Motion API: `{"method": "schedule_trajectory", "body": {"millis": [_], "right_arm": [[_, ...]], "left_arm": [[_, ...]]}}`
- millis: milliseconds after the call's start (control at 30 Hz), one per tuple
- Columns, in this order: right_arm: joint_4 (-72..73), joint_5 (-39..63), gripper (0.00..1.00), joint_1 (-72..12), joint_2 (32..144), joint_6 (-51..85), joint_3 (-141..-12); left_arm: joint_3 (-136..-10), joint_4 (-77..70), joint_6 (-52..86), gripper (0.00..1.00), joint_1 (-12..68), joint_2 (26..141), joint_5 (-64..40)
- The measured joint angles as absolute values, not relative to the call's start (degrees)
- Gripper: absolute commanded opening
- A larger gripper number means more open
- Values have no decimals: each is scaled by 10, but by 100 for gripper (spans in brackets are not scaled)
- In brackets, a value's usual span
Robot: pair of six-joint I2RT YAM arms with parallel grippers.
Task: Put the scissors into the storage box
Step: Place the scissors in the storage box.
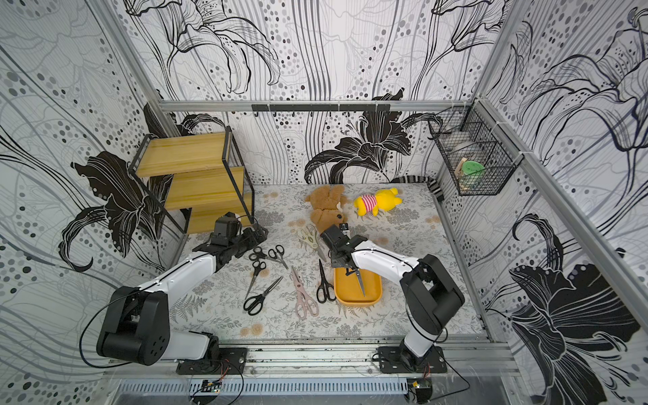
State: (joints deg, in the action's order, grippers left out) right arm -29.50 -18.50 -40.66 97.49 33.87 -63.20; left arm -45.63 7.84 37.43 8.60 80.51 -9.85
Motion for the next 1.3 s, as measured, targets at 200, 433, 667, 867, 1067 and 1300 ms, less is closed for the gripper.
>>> {"method": "schedule_trajectory", "body": {"millis": [200, 433, 667, 867, 1067, 1300], "right_arm": [[-289, -173, 0, -404, 1016, 338, -632], [-284, -156, 17, -402, 1023, 338, -632], [-296, -152, 28, -401, 1025, 334, -638], [-332, -152, 28, -403, 1009, 325, -676], [-366, -145, 28, -461, 970, 312, -721], [-376, -118, 28, -568, 983, 320, -740]], "left_arm": [[-456, 84, 369, 97, 86, 805, -95], [-455, 89, 364, 97, 86, 805, -94], [-455, 89, 363, 97, 86, 805, -94], [-452, 89, 363, 97, 86, 805, -90], [-450, 89, 364, 97, 86, 805, -86], [-443, 89, 364, 97, 86, 805, -81]]}}
